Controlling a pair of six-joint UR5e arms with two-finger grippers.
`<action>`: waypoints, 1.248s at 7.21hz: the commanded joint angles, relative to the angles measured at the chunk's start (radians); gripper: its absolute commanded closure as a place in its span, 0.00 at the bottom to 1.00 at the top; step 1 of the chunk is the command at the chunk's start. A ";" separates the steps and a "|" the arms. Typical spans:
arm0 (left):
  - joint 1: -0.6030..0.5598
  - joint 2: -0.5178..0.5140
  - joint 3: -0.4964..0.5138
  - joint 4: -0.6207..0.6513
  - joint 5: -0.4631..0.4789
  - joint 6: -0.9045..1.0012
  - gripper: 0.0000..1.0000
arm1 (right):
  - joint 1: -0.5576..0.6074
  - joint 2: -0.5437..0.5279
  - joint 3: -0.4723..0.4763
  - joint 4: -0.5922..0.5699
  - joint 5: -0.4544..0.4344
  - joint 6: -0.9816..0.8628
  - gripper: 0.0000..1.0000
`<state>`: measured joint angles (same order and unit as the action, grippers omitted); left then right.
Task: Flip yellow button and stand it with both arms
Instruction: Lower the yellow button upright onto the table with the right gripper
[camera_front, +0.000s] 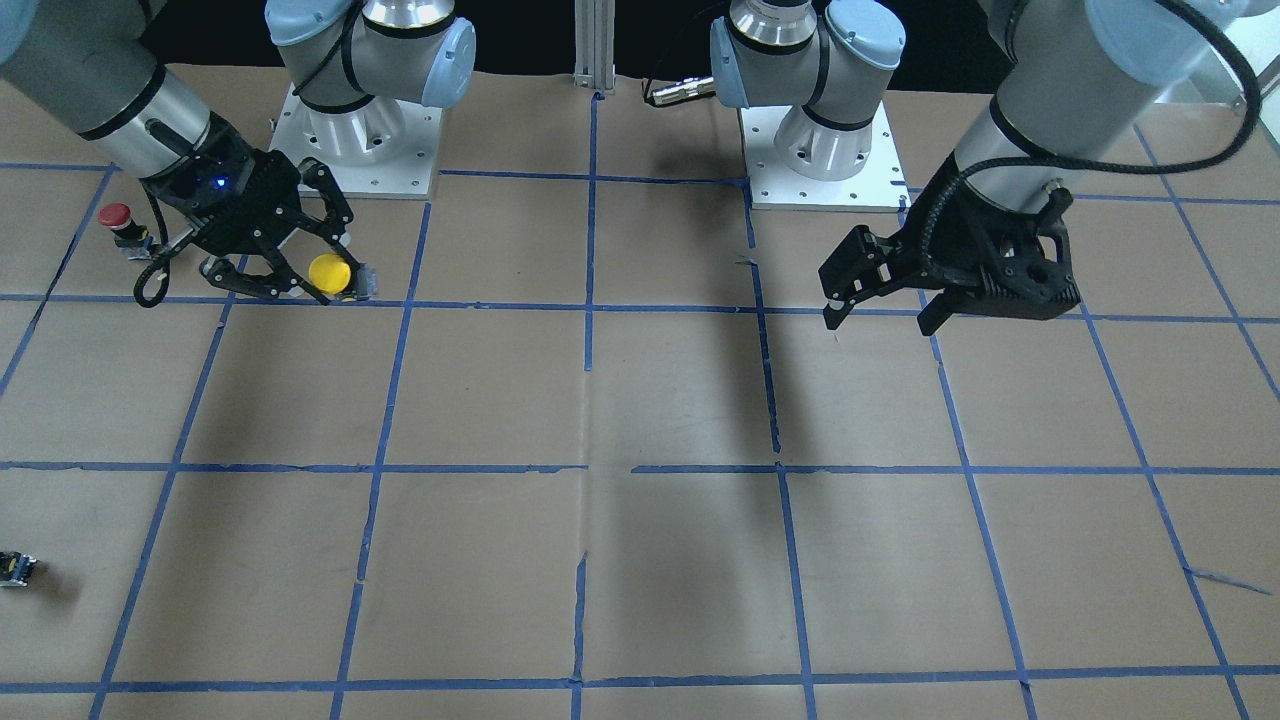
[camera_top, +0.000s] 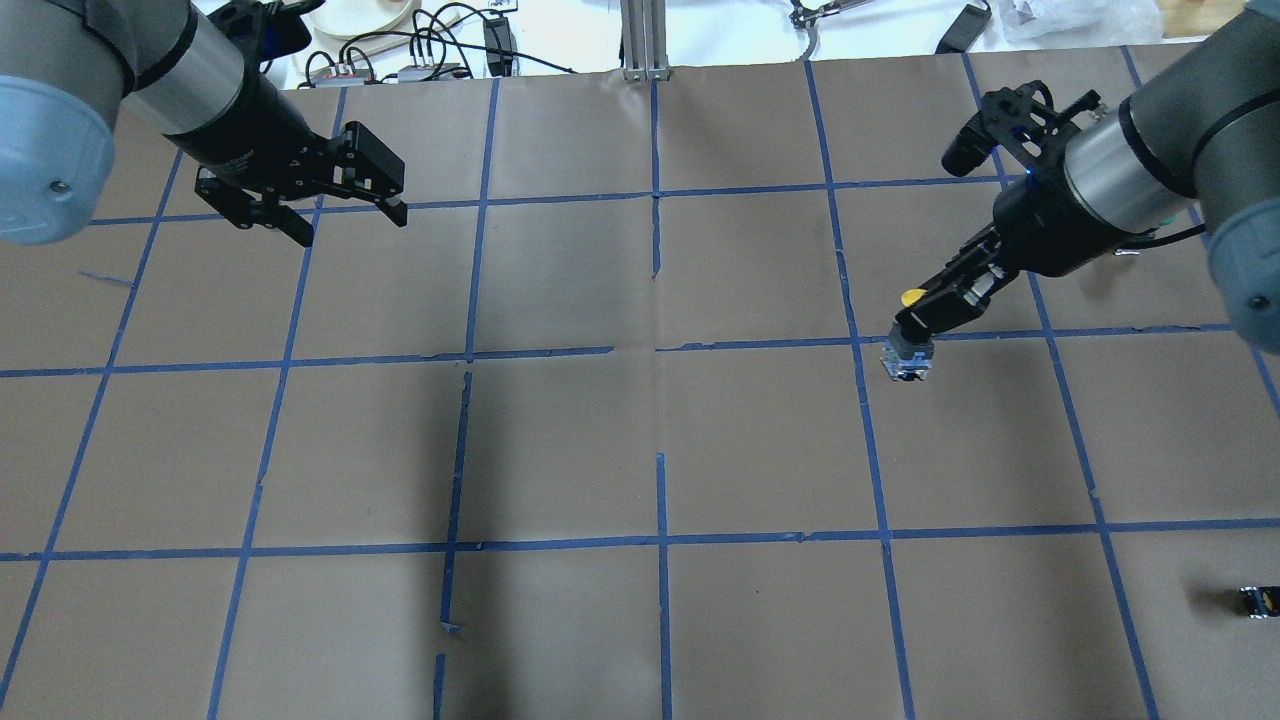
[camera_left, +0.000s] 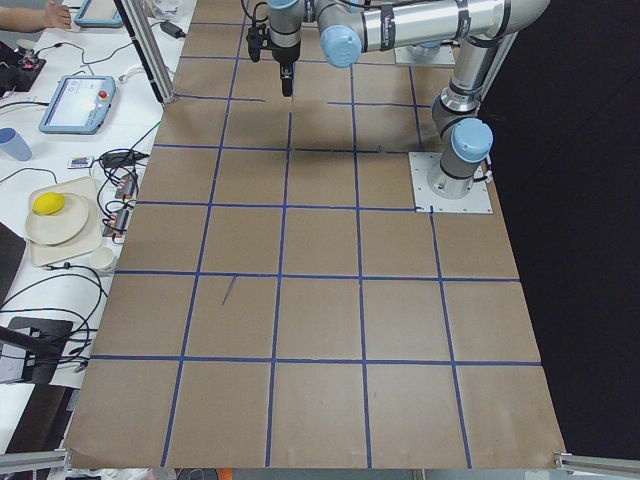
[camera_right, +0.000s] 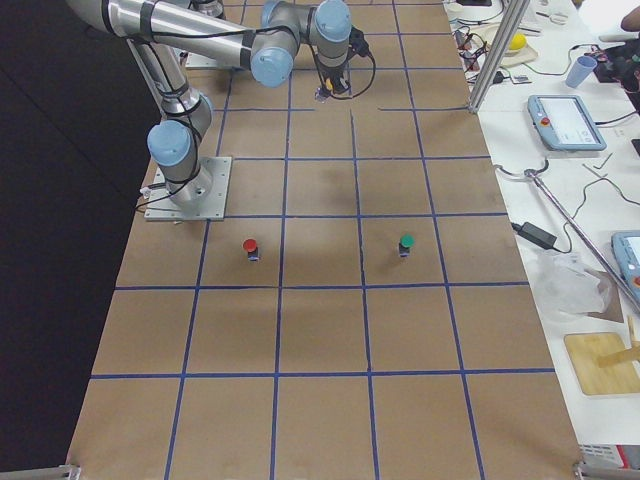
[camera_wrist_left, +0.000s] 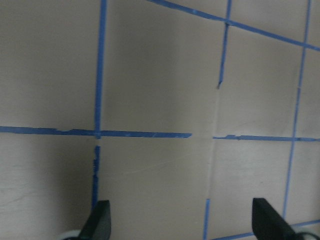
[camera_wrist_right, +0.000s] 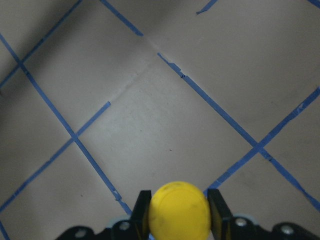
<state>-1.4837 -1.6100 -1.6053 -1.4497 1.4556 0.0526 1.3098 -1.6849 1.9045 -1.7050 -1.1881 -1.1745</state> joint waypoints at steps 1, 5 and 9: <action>-0.053 0.022 0.050 -0.084 0.103 0.001 0.00 | -0.140 0.002 0.056 -0.019 -0.057 -0.399 0.64; -0.061 0.009 0.089 -0.153 0.084 0.019 0.00 | -0.341 0.128 0.056 -0.154 -0.140 -1.082 0.66; -0.076 0.010 0.093 -0.152 0.077 0.021 0.00 | -0.452 0.194 0.051 -0.180 -0.226 -1.622 0.66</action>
<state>-1.5609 -1.5998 -1.5132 -1.6013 1.5370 0.0726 0.8896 -1.5150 1.9570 -1.8860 -1.3880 -2.6396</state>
